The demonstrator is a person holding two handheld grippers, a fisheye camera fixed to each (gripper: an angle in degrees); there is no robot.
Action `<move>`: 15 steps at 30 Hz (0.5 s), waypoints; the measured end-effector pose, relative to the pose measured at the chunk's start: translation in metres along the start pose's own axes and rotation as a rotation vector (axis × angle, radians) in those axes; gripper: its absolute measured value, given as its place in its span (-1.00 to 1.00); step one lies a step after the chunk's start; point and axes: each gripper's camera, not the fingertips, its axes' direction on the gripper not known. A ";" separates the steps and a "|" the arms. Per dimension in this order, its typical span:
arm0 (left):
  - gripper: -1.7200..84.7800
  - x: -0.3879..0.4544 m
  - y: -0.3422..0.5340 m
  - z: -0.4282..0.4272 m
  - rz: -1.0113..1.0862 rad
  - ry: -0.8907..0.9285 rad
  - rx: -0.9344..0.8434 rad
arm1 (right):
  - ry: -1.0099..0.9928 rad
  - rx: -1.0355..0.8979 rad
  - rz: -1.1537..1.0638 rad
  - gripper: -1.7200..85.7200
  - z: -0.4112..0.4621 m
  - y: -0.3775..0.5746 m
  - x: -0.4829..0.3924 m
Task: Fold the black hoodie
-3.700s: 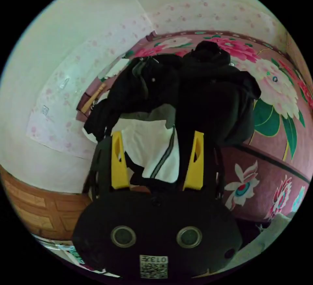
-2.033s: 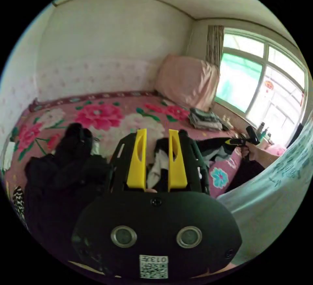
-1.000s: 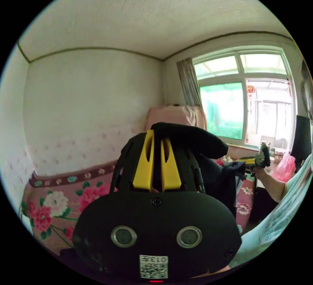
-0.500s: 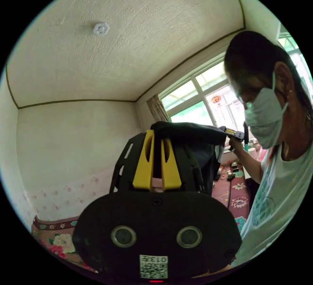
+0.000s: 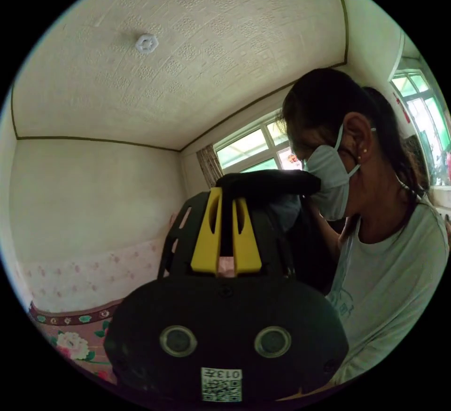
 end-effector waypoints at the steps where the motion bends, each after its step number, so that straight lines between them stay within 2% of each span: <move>1: -0.95 -0.007 0.001 0.000 -0.009 -0.039 -0.025 | -0.045 -0.005 -0.006 -0.93 0.023 0.007 -0.018; 5: -0.94 -0.049 0.015 0.006 -0.115 -0.185 -0.108 | -0.327 -0.085 0.021 -0.93 0.109 0.040 -0.092; 8: -0.93 -0.116 0.055 0.032 -0.263 -0.385 -0.262 | -0.681 -0.342 -0.044 -0.93 0.211 0.089 -0.209; 10: -0.89 -0.196 0.121 0.062 -0.421 -0.564 -0.436 | -1.028 -0.680 -0.041 -0.93 0.291 0.166 -0.328; 11: -0.88 -0.217 0.143 0.068 -0.470 -0.599 -0.484 | -1.116 -0.799 -0.028 -0.93 0.306 0.190 -0.356; 12: -0.84 -0.254 0.189 0.071 -0.601 -0.637 -0.562 | -1.245 -1.051 0.007 -0.93 0.326 0.236 -0.399; 13: -0.80 -0.279 0.233 0.067 -0.742 -0.632 -0.590 | -1.272 -1.117 0.059 -0.94 0.325 0.266 -0.419; 15: -0.74 -0.293 0.291 0.066 -0.849 -0.603 -0.651 | -1.311 -1.050 0.089 -0.93 0.303 0.292 -0.427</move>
